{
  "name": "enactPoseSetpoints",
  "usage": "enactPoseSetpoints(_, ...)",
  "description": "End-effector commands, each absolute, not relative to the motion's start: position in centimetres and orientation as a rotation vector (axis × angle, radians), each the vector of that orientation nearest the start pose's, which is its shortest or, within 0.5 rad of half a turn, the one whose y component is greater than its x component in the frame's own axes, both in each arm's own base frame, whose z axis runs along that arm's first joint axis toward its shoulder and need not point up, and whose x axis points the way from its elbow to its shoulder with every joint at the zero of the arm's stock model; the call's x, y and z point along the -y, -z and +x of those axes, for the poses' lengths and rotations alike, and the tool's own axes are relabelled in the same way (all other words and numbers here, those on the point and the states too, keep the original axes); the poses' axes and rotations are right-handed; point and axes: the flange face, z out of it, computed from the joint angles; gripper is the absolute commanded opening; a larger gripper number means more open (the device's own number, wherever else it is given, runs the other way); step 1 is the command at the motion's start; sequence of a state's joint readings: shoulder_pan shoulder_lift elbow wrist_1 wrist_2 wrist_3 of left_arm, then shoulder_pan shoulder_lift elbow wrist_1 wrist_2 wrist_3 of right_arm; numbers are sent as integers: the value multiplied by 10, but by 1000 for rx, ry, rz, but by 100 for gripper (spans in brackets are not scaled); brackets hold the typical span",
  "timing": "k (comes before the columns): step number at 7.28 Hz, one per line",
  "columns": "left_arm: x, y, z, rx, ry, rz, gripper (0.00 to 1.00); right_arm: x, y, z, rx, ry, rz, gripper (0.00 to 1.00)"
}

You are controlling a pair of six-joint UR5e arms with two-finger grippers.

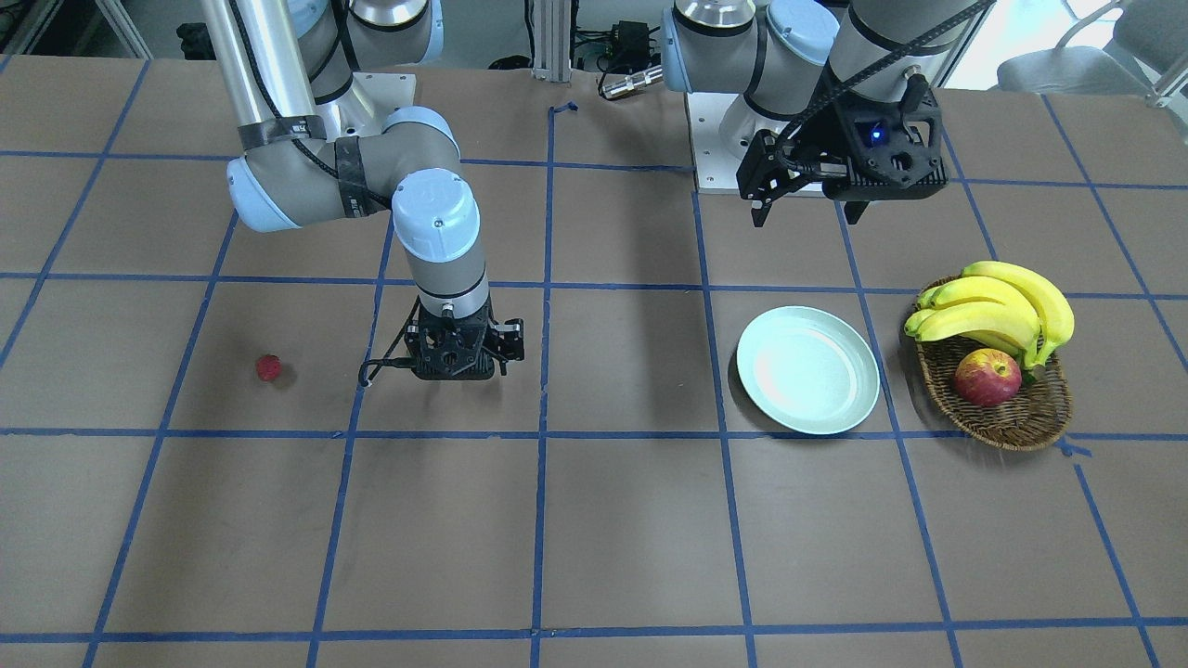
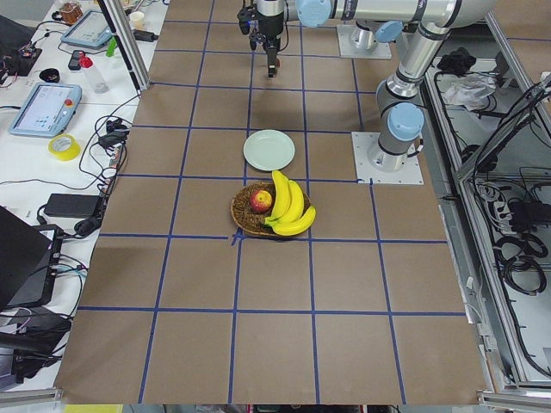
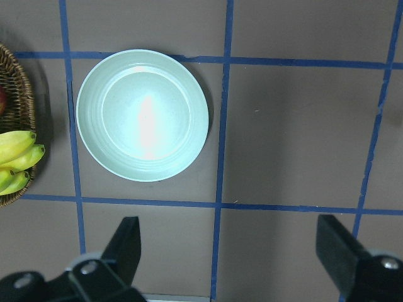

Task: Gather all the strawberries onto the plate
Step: 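Reach the right gripper down and grasp a strawberry from the close pair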

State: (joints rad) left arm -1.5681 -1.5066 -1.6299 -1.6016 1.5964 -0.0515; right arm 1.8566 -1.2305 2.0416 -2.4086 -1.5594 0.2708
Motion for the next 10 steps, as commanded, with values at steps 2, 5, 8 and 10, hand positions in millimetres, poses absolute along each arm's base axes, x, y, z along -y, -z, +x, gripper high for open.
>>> enactPoseSetpoints(2,463,-486,-130,-3115,-40,-81,100,451,-180,274,-3122,3,-7,13)
enactPoseSetpoints(5,463,-486,-130,-3115,-37,-81,100,448,-232,356,-3004,95,127,0)
enactPoseSetpoints(8,463,-486,-130,-3115,-40,-81,100,407,-191,431,-2982,148,217,2)
enactPoseSetpoints(10,463,-485,-129,-3113,-44,-83,100,409,-190,427,-3008,192,233,99)
